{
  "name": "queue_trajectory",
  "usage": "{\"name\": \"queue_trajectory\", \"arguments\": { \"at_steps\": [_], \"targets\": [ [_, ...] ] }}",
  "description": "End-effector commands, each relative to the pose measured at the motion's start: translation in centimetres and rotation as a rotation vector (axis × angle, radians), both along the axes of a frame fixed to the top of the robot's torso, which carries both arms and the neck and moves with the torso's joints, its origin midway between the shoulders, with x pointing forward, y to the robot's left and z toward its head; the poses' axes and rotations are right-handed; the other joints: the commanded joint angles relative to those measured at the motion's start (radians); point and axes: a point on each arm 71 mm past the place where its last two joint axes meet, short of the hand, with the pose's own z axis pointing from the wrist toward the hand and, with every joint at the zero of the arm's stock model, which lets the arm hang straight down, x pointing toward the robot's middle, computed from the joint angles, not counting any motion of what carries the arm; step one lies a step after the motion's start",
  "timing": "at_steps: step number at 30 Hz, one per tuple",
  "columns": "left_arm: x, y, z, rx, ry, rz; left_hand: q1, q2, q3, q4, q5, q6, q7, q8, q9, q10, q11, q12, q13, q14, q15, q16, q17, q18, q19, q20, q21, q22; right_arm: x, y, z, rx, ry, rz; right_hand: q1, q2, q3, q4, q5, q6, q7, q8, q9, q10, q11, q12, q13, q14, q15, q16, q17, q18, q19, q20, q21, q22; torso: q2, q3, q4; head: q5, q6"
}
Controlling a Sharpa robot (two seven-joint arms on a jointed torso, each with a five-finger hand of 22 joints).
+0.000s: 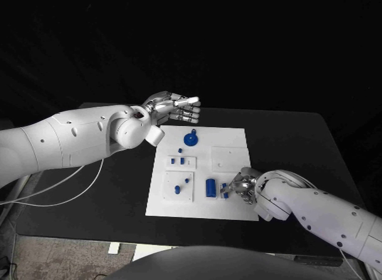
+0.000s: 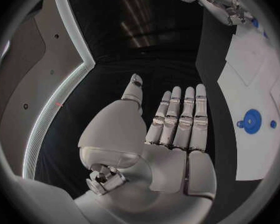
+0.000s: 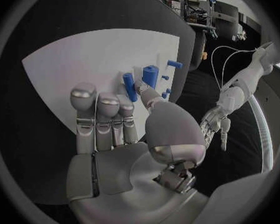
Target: Assemble the parts on the task board
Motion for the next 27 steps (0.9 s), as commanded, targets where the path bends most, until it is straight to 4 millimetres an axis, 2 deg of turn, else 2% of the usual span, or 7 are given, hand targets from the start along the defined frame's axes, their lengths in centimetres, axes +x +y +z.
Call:
{"name": "queue_trajectory", "arguments": {
  "at_steps": [1,7,9,11,16,19,27],
  "targets": [
    [-0.06,-0.28,0.08,-0.008,-0.003,-0.018,0.000,0.008,-0.003,0.004,0.001,-0.004,0.000,0.001,0.001,-0.002,0.003,-0.004,0.000,-0.002,0.004,-0.001,-0.001,0.002,0.002,0.001,-0.004,0.000,-0.25,0.40,-0.24,-0.020,0.009,0.048,-0.002,-0.003,-0.004,0.007,-0.006,0.001,-0.001,0.002,-0.001,-0.001,-0.002,-0.005,-0.002,-0.001,-0.004,-0.004,-0.001,-0.007,0.015,-0.004,-0.006,0.086,0.000,0.0000,-0.0005,0.001,-0.001],
    [-0.06,-0.33,0.07,-0.008,-0.002,-0.019,0.000,0.008,-0.003,0.004,0.001,-0.004,0.000,0.001,0.001,-0.002,0.003,-0.004,0.000,-0.002,0.004,-0.001,-0.001,0.002,0.002,0.001,-0.004,0.000,-0.38,0.56,-0.48,-0.028,0.012,0.058,0.004,-0.005,-0.034,0.023,-0.009,0.000,-0.001,0.001,-0.002,-0.001,-0.002,-0.005,-0.003,0.000,-0.004,-0.007,0.000,-0.008,0.016,-0.005,-0.008,0.086,0.000,0.0004,-0.0005,0.001,-0.002],
    [-0.06,-0.34,0.07,-0.008,-0.002,-0.019,0.000,0.008,-0.003,0.004,0.001,-0.004,0.000,0.001,0.001,-0.002,0.003,-0.004,0.000,-0.002,0.004,-0.001,-0.001,0.002,0.002,0.001,-0.004,0.000,-0.40,0.58,-0.51,-0.029,0.011,0.059,0.002,-0.004,-0.043,0.028,-0.025,0.000,-0.002,0.001,-0.003,-0.001,-0.002,-0.005,-0.004,0.000,-0.004,-0.007,0.000,-0.008,0.016,-0.005,-0.008,0.086,0.000,0.0003,-0.0003,0.001,-0.001],
    [-0.06,-0.33,0.07,-0.008,-0.002,-0.019,0.000,0.008,-0.003,0.004,0.001,-0.004,0.000,0.001,0.001,-0.002,0.003,-0.004,0.000,-0.002,0.004,-0.001,-0.001,0.002,0.002,0.001,-0.004,0.000,-0.40,0.61,-0.53,-0.028,0.009,0.058,0.001,-0.004,-0.053,0.036,-0.057,0.000,-0.001,0.002,-0.003,-0.001,-0.002,-0.005,-0.004,0.000,-0.004,-0.007,0.000,-0.008,0.016,-0.005,-0.009,0.086,0.000,0.0003,-0.0005,0.002,-0.001],
    [-0.06,-0.34,0.07,-0.008,-0.002,-0.019,0.000,0.008,-0.004,0.005,0.001,-0.005,0.000,0.001,0.001,-0.002,0.003,-0.004,0.000,-0.003,0.005,-0.001,-0.001,0.003,0.001,0.002,-0.004,0.000,-0.41,0.69,-0.53,-0.027,0.008,0.061,0.000,-0.012,-0.075,0.056,-0.087,0.000,-0.001,0.002,-0.003,-0.001,-0.001,-0.005,-0.005,0.000,-0.004,-0.008,0.001,-0.007,0.017,-0.004,-0.009,0.086,0.000,0.0003,-0.0003,0.002,-0.001],
    [-0.06,-0.34,0.06,-0.008,-0.001,-0.019,0.000,0.008,-0.004,0.005,0.001,-0.005,0.000,0.001,0.001,-0.002,0.003,-0.004,0.000,-0.003,0.005,-0.001,-0.001,0.003,0.001,0.002,-0.004,0.000,-0.45,0.73,-0.53,-0.027,0.009,0.065,0.013,-0.020,-0.095,0.058,-0.062,0.000,0.000,0.002,-0.003,-0.001,-0.001,-0.005,-0.006,0.000,-0.004,-0.008,0.001,-0.007,0.017,-0.004,-0.012,0.086,0.000,0.0003,-0.0005,0.002,-0.002],
    [-0.06,-0.35,0.05,-0.006,0.000,-0.020,0.000,0.008,-0.004,0.005,0.001,-0.005,0.000,0.001,0.001,-0.002,0.003,-0.004,0.000,-0.003,0.005,-0.001,-0.001,0.003,0.001,0.002,-0.004,0.000,-0.50,0.75,-0.51,-0.027,0.006,0.069,0.022,-0.020,-0.115,0.066,-0.062,-0.001,0.000,0.001,-0.004,-0.002,-0.001,-0.007,-0.007,0.000,-0.004,-0.010,0.001,-0.007,0.017,-0.004,-0.012,0.086,0.000,0.0004,-0.0006,0.003,-0.002]
  ]
}}
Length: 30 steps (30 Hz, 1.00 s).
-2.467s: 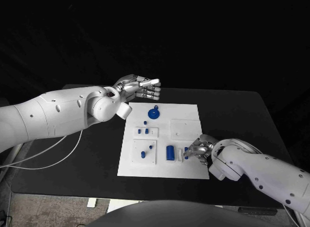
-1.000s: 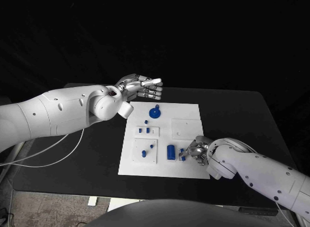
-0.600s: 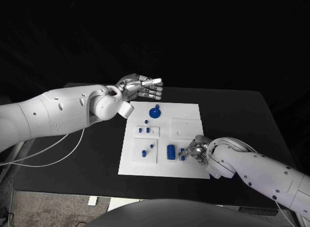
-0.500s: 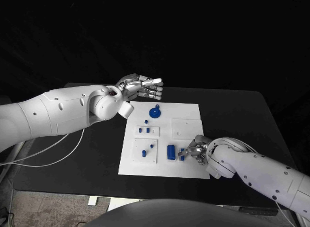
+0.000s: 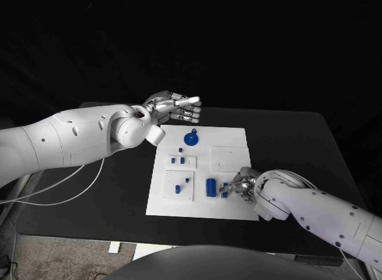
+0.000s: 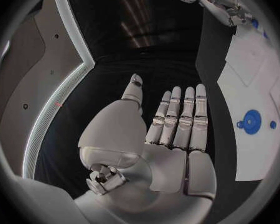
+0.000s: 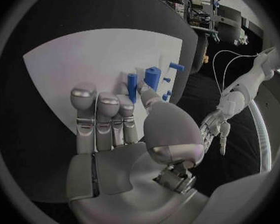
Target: Assemble the parts on the task board
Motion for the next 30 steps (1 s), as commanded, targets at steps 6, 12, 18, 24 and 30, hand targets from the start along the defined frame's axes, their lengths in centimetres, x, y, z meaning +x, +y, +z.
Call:
{"name": "queue_trajectory", "arguments": {
  "at_steps": [6,12,18,24,30],
  "targets": [
    [-0.05,-0.28,0.07,-0.007,-0.002,-0.018,0.000,0.009,-0.003,0.005,0.001,-0.007,0.000,0.001,0.001,-0.004,0.003,-0.005,0.000,-0.004,0.005,-0.001,-0.001,0.003,0.001,0.002,-0.004,0.000,-0.56,0.57,-0.28,0.002,0.014,0.045,0.015,-0.003,-0.008,-0.003,-0.003,-0.003,0.003,-0.004,-0.002,-0.001,-0.001,-0.005,-0.001,0.000,-0.004,-0.006,0.001,-0.007,0.017,-0.004,-0.002,0.086,0.000,0.0002,-0.0001,0.002,-0.002],
    [-0.04,-0.29,0.05,-0.006,-0.002,-0.019,0.000,0.009,-0.003,0.005,0.001,-0.007,0.000,0.001,0.001,-0.004,0.003,-0.005,0.000,-0.004,0.005,-0.001,-0.001,0.003,0.001,0.002,-0.004,0.000,-0.55,0.65,-0.15,-0.001,-0.003,0.051,0.015,-0.003,-0.010,-0.006,-0.005,-0.003,0.003,-0.004,-0.002,-0.002,-0.001,-0.005,-0.001,0.000,-0.004,-0.006,0.001,-0.007,0.017,-0.005,-0.004,0.086,0.000,0.0005,-0.0001,0.004,-0.004],
    [-0.04,-0.28,0.04,-0.006,-0.001,-0.019,0.000,0.009,-0.003,0.005,0.001,-0.007,0.000,0.001,0.001,-0.004,0.003,-0.005,0.000,-0.004,0.005,-0.001,-0.001,0.003,0.001,0.002,-0.004,0.000,-0.54,0.68,-0.04,-0.003,-0.017,0.055,0.003,-0.018,-0.025,0.012,-0.010,-0.003,0.004,-0.004,-0.001,-0.001,0.000,-0.005,-0.002,0.000,-0.004,-0.007,0.001,-0.007,0.018,-0.004,-0.004,0.086,0.000,0.0003,0.0004,0.005,-0.005],
    [-0.03,-0.25,0.03,-0.005,-0.002,-0.017,0.000,0.009,-0.003,0.005,0.001,-0.007,0.000,0.001,0.001,-0.004,0.003,-0.005,0.000,-0.004,0.005,-0.001,-0.001,0.003,0.001,0.002,-0.004,0.000,-0.53,0.66,0.09,0.000,-0.030,0.057,-0.018,-0.035,-0.066,0.084,-0.061,-0.006,0.007,-0.004,0.001,-0.001,0.002,-0.004,-0.001,0.000,-0.002,-0.007,0.002,-0.006,0.019,-0.003,-0.004,0.086,0.000,0.0001,0.0001,0.006,-0.006],
    [-0.02,-0.24,-0.01,-0.006,-0.002,-0.017,-0.006,0.008,-0.006,0.010,-0.031,-0.010,0.001,0.000,0.001,-0.004,0.004,-0.004,0.000,-0.005,0.005,-0.001,-0.001,0.004,0.000,0.002,-0.004,0.000,-0.52,0.65,0.16,0.003,-0.038,0.056,-0.005,-0.068,-0.060,0.173,-0.104,-0.006,0.008,-0.003,0.005,-0.001,0.003,-0.003,-0.002,0.000,-0.002,-0.007,0.003,-0.005,0.019,-0.003,-0.006,0.086,0.000,0.0000,-0.0001,0.007,-0.008]
  ]
}}
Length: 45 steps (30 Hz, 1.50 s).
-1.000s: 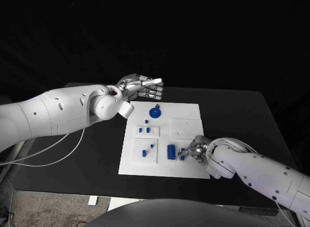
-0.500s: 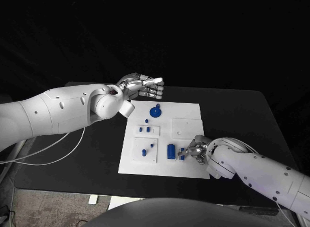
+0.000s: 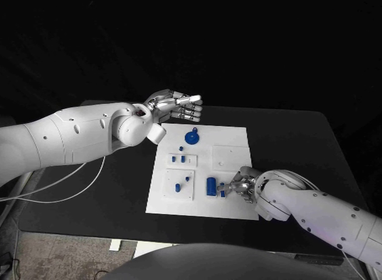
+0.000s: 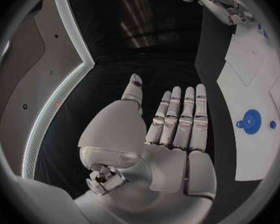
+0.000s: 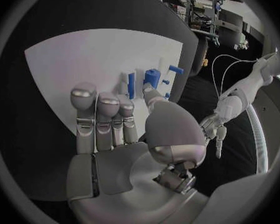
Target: Assemble the parts on the task board
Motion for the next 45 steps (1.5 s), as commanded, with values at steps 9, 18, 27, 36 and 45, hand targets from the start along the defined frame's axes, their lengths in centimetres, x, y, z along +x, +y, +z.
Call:
{"name": "queue_trajectory", "arguments": {
  "at_steps": [9,18,27,36,45],
  "targets": [
    [-0.1,-0.2,0.0,-0.008,-0.003,-0.017,-0.001,0.003,0.000,0.007,-0.004,-0.010,0.001,0.001,0.001,-0.005,0.004,-0.004,0.000,-0.005,0.005,-0.001,-0.001,0.004,0.000,0.003,-0.004,0.000,-0.1,0.2,0.1,0.011,-0.019,0.021,0.016,0.010,0.001,-0.009,-0.012,-0.002,0.005,-0.004,0.001,0.000,0.003,-0.003,-0.002,0.000,-0.003,-0.007,0.001,-0.005,0.020,-0.003,-0.006,0.086,0.000,-0.0005,-0.0002,0.001,-0.004],
    [-0.1,-0.2,0.0,-0.006,-0.003,-0.018,0.004,0.005,0.003,0.005,0.000,-0.008,0.001,0.001,0.001,-0.004,0.004,-0.004,0.000,-0.005,0.005,-0.001,-0.001,0.004,0.000,0.003,-0.004,0.000,0.0,-0.7,0.4,0.033,-0.056,0.011,0.015,-0.017,0.109,-0.057,-0.037,0.000,0.003,-0.003,-0.004,0.000,0.001,-0.004,-0.001,0.000,-0.004,-0.011,0.000,-0.005,0.020,-0.005,-0.007,0.086,0.000,0.0002,-0.0011,0.003,-0.004],
    [-0.1,-0.1,0.0,-0.005,-0.004,-0.018,0.006,0.006,0.004,0.002,0.003,-0.007,0.000,0.001,0.001,-0.004,0.003,-0.004,0.000,-0.005,0.005,-0.001,-0.001,0.004,0.000,0.002,-0.004,0.000,-0.5,-0.9,2.1,0.110,-0.125,0.067,0.059,-0.015,0.103,-0.102,-0.002,0.039,-0.013,-0.003,0.019,0.027,-0.009,0.050,0.036,0.003,-0.011,0.008,0.012,-0.008,0.027,-0.011,0.035,0.094,0.000,0.0001,-0.0007,0.003,-0.004],
    [-0.2,-0.1,0.0,-0.005,-0.004,-0.018,0.007,0.008,0.004,-0.001,0.004,-0.007,0.000,0.001,0.001,-0.004,0.003,-0.004,0.000,-0.005,0.005,-0.001,-0.001,0.004,0.000,0.002,-0.004,0.000,-0.8,0.6,3.4,0.125,-0.224,0.164,0.125,-0.026,-0.005,-0.145,0.112,0.053,-0.047,0.000,0.421,0.036,-0.029,0.063,0.068,0.002,-0.028,0.009,0.015,-0.025,0.023,-0.032,0.047,0.095,0.000,-0.0004,0.0000,0.002,-0.006],
    [-0.2,-0.1,0.0,-0.005,-0.003,-0.020,0.007,0.008,0.004,-0.001,0.004,-0.007,0.000,0.001,0.001,-0.004,0.003,-0.004,0.000,-0.005,0.005,-0.001,-0.001,0.004,0.000,0.002,-0.004,0.000,-1.0,1.6,3.2,0.042,-0.290,0.211,0.130,-0.063,0.018,-0.137,0.123,0.046,-0.070,-0.002,0.925,0.038,-0.040,0.072,0.074,0.001,-0.035,0.006,0.011,-0.024,0.023,-0.035,0.042,0.094,0.000,-0.0006,0.0003,0.003,-0.008]
  ]
}}
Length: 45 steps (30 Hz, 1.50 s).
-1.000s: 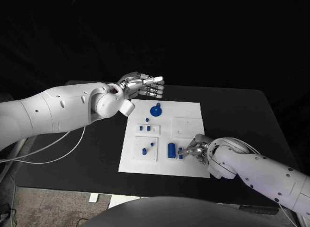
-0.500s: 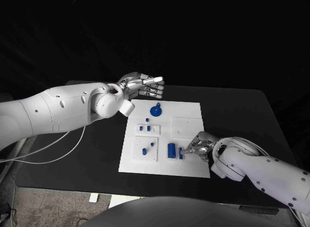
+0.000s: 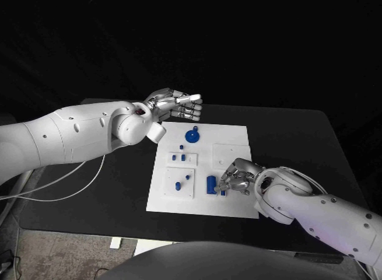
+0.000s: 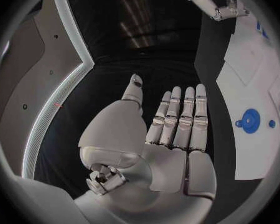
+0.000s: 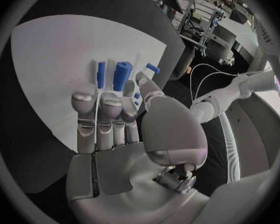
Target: Assemble the parts on the task board
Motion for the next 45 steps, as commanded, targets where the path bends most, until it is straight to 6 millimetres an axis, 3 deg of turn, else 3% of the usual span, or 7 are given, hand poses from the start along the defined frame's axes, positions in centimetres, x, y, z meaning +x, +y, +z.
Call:
{"name": "queue_trajectory", "arguments": {
  "at_steps": [1,3,14,23,45],
  "targets": [
    [-0.1,-0.3,0.1,-0.009,-0.004,-0.019,0.003,0.004,0.004,0.000,0.004,-0.003,-0.003,0.001,0.001,-0.004,0.003,-0.004,0.000,-0.002,0.001,-0.001,-0.001,0.004,0.000,0.002,-0.004,0.000,0.1,0.3,0.1,-0.062,-0.088,0.031,0.000,-0.014,0.005,0.006,0.003,0.008,-0.006,-0.002,0.037,0.009,-0.009,0.020,0.010,-0.002,-0.006,-0.002,-0.003,-0.009,0.025,-0.008,0.002,0.094,0.000,-0.0001,0.0001,0.001,0.000],
    [-0.1,-0.3,0.1,-0.009,-0.004,-0.019,0.003,0.004,0.004,0.000,0.004,-0.003,-0.003,0.001,0.001,-0.004,0.003,-0.004,0.000,-0.002,0.001,-0.001,-0.001,0.004,0.000,0.002,-0.004,0.000,0.1,0.4,0.1,-0.074,-0.100,0.024,0.002,-0.020,0.010,0.014,0.005,0.013,-0.008,-0.004,0.063,0.014,-0.010,0.037,0.021,-0.002,-0.008,-0.002,-0.003,-0.010,0.026,-0.009,0.002,0.094,0.000,-0.0001,-0.0001,0.001,-0.001],
    [-0.1,-0.4,0.1,-0.010,-0.003,-0.022,0.003,0.004,0.004,0.000,0.004,-0.003,-0.003,0.001,0.001,-0.004,0.003,-0.004,0.000,-0.002,0.001,-0.001,-0.001,0.004,0.000,0.002,-0.004,0.000,0.2,1.2,-0.1,-0.125,-0.162,0.019,0.007,-0.033,0.061,0.006,0.001,0.036,-0.016,-0.005,0.116,0.037,-0.013,0.080,0.053,-0.002,-0.011,0.003,-0.004,-0.013,0.030,-0.013,0.013,0.096,0.000,0.0000,0.0000,0.001,-0.002],
    [-0.1,-0.4,0.1,-0.009,-0.001,-0.024,0.000,0.006,0.002,-0.003,0.005,-0.004,-0.003,0.001,0.001,-0.004,0.003,-0.004,0.000,-0.002,0.001,-0.001,-0.001,0.003,0.000,0.002,-0.004,0.000,-0.1,1.8,-0.4,-0.151,-0.193,0.049,0.010,-0.039,0.077,-0.008,-0.008,0.047,-0.017,-0.004,0.125,0.047,-0.014,0.097,0.068,-0.002,-0.011,0.008,-0.004,-0.014,0.031,-0.013,0.025,0.098,0.000,0.0001,-0.0002,0.001,-0.006],
    [-0.1,-0.3,0.0,-0.004,0.000,-0.024,0.000,0.006,0.002,-0.003,0.005,-0.004,-0.003,0.001,0.001,-0.004,0.003,-0.004,0.000,-0.002,0.001,-0.001,-0.001,0.003,0.000,0.002,-0.004,0.000,-0.9,2.3,-1.0,-0.161,-0.173,0.100,0.019,-0.038,0.055,0.010,-0.009,0.051,-0.020,-0.005,0.142,0.053,-0.015,0.108,0.081,-0.002,-0.013,0.014,-0.004,-0.016,0.030,-0.014,0.036,0.100,0.000,0.0001,0.0003,0.003,-0.007]
  ]
}}
